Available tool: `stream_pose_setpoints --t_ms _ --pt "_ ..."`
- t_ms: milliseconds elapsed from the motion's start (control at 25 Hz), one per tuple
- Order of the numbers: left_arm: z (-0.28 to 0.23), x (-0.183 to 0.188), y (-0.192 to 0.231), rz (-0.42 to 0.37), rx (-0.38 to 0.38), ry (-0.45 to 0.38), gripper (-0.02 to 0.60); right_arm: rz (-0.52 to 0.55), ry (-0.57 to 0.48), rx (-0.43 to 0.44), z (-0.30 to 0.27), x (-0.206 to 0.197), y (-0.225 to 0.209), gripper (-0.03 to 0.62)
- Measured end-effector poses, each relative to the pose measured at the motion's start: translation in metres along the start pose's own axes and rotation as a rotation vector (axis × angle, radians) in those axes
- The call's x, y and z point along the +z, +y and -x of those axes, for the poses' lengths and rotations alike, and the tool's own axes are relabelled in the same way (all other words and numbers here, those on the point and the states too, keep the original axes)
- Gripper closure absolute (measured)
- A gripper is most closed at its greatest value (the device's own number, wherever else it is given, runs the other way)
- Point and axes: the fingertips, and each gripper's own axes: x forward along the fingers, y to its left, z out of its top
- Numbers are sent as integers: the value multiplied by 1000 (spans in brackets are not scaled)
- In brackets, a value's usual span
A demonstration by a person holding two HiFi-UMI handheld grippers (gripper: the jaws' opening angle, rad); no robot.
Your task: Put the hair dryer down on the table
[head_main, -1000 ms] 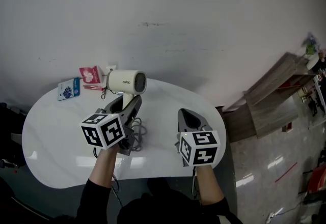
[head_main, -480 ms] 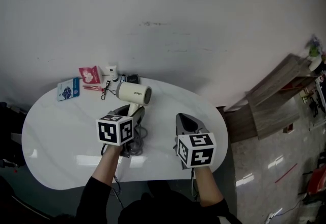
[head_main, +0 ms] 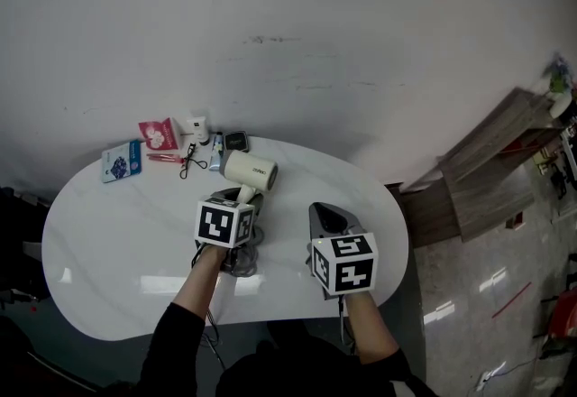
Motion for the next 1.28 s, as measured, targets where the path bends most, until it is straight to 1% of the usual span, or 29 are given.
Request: stream_pose_setpoints --t_ms 120,200,440,560,680,760,960,1160,1280 --pt "-10 -12 1 7 -7 58 422 -1 9 -5 -2 -3 -2 592" --pt "-15 -18 2 -2 -9 83 422 -5 16 -10 -3 -6 -4 592" --pt "-22 -22 6 -22 -5 111 422 -6 48 -25 -11 -16 -10 592" --pt "-27 -26 9 -28 3 133 422 -14 65 -14 -17 -20 -7 592" --pt "-30 -28 9 -32 -11 141 422 -25 73 0 -24 -20 -5 592" --pt "-34 -31 10 -39 -8 157 422 -19 79 3 -28 -19 -5 592" --pt "-44 -41 14 -74 16 214 422 1 116 7 -41 -25 -8 592" --pt "-49 -45 15 -111 29 239 422 8 146 11 -52 -32 -9 592" --pt "-50 -44 16 -123 30 235 421 7 153 14 -55 -34 -9 592"
